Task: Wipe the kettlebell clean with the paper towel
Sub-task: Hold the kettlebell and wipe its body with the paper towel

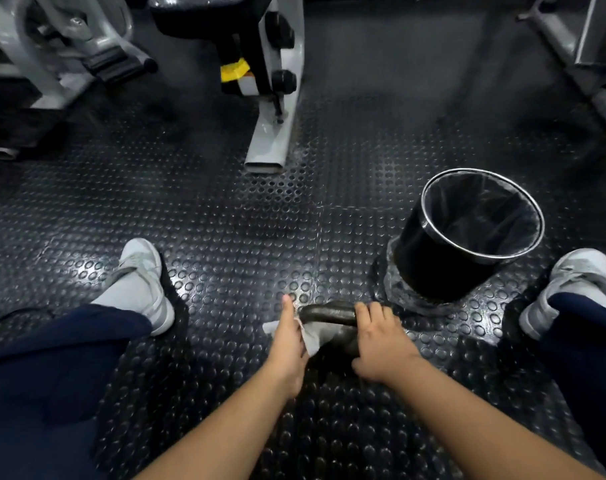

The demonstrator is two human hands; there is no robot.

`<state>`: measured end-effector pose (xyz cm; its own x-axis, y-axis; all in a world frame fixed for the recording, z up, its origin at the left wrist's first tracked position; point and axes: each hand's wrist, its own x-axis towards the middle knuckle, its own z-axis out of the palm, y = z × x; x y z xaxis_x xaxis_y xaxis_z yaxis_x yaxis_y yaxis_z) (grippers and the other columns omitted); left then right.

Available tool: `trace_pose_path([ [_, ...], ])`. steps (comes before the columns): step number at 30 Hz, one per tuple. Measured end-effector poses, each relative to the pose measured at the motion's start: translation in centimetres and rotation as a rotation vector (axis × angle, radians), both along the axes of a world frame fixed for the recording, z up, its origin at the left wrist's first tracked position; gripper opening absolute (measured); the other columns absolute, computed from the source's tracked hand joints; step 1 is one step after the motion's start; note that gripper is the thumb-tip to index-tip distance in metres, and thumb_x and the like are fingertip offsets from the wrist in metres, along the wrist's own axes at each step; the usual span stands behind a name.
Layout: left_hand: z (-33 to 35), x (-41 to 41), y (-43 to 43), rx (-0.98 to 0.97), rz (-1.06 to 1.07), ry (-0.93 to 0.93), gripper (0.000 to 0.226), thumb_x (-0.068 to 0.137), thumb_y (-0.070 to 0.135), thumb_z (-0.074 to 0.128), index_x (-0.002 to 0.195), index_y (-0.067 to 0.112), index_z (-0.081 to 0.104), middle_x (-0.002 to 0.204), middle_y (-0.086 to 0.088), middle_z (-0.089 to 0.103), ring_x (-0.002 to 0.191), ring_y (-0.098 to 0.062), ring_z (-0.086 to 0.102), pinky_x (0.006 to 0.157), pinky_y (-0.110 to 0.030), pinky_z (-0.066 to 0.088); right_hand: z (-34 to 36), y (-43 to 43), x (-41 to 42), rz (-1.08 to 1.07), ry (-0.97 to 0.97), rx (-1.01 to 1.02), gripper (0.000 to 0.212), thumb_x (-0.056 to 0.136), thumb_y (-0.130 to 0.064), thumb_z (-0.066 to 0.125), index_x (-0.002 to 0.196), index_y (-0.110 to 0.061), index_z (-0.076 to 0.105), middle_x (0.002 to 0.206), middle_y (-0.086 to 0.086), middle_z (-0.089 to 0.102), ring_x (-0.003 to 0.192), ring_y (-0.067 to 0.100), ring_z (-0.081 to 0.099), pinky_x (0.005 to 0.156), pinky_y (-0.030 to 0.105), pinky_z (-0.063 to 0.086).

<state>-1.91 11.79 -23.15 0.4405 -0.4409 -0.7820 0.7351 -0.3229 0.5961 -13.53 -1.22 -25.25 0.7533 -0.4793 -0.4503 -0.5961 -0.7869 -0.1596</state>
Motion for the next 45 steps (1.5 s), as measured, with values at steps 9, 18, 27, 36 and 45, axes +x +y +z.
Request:
trace_pose_path([
  [9, -2.3, 2.8, -0.7, 0.033, -0.158, -0.082, 0.085, 0.098, 0.081, 0.019, 0.116, 0.016, 0.071, 0.107, -0.007, 0.081, 0.100, -0.017, 0.078, 0.093, -0.036, 0.057, -0.8, 0.1, 0.5, -0.002, 0.010, -0.024, 0.109, 0.076, -0.047, 0.069, 0.158, -0.008, 0.009, 0.138, 0.010, 0.030, 0.127, 0.030, 0.035, 0.118, 0.045, 0.032],
  [18, 0.7, 6.4, -1.9, 0.050, -0.473, -0.151, 0.113, 0.089, 0.090, 0.025, 0.159, 0.002, 0.033, 0.157, -0.011, 0.049, 0.145, -0.018, 0.046, 0.125, -0.041, 0.032, -0.9, 0.0, -0.2, -0.020, -0.006, -0.002, 0.105, 0.079, -0.047, 0.068, 0.156, -0.008, 0.008, 0.137, 0.009, 0.028, 0.128, 0.029, 0.033, 0.120, 0.044, 0.030],
  [27, -3.6, 6.6, -3.7, 0.208, -0.490, -0.074, 0.102, 0.079, 0.100, 0.028, 0.122, 0.016, 0.068, 0.113, -0.009, 0.079, 0.117, -0.026, 0.068, 0.115, -0.050, 0.044, -0.5, 0.2, 0.5, -0.031, -0.001, -0.003, 0.111, 0.080, -0.050, 0.069, 0.159, -0.007, 0.006, 0.140, 0.011, 0.028, 0.132, 0.030, 0.033, 0.122, 0.047, 0.028],
  [36, -1.8, 9.7, -1.2, 0.159, -0.511, -0.137, 0.097, 0.090, 0.085, 0.043, 0.148, 0.009, 0.054, 0.148, -0.012, 0.058, 0.136, -0.034, 0.057, 0.115, -0.045, 0.044, -0.6, 0.1, 0.6, -0.025, 0.007, 0.013, 0.110, 0.079, -0.049, 0.069, 0.159, -0.007, 0.006, 0.141, 0.011, 0.027, 0.132, 0.031, 0.032, 0.121, 0.047, 0.028],
  [45, -3.5, 9.7, 0.5, 0.057, -0.311, -0.113, 0.039, 0.099, -0.014, 0.049, 0.124, 0.009, 0.069, 0.114, -0.014, 0.077, 0.095, -0.024, 0.075, 0.087, -0.040, 0.064, -0.4, 0.0, 0.5, -0.028, 0.021, 0.011, 0.110, 0.080, -0.050, 0.068, 0.160, -0.008, 0.005, 0.142, 0.011, 0.028, 0.132, 0.031, 0.033, 0.120, 0.047, 0.030],
])
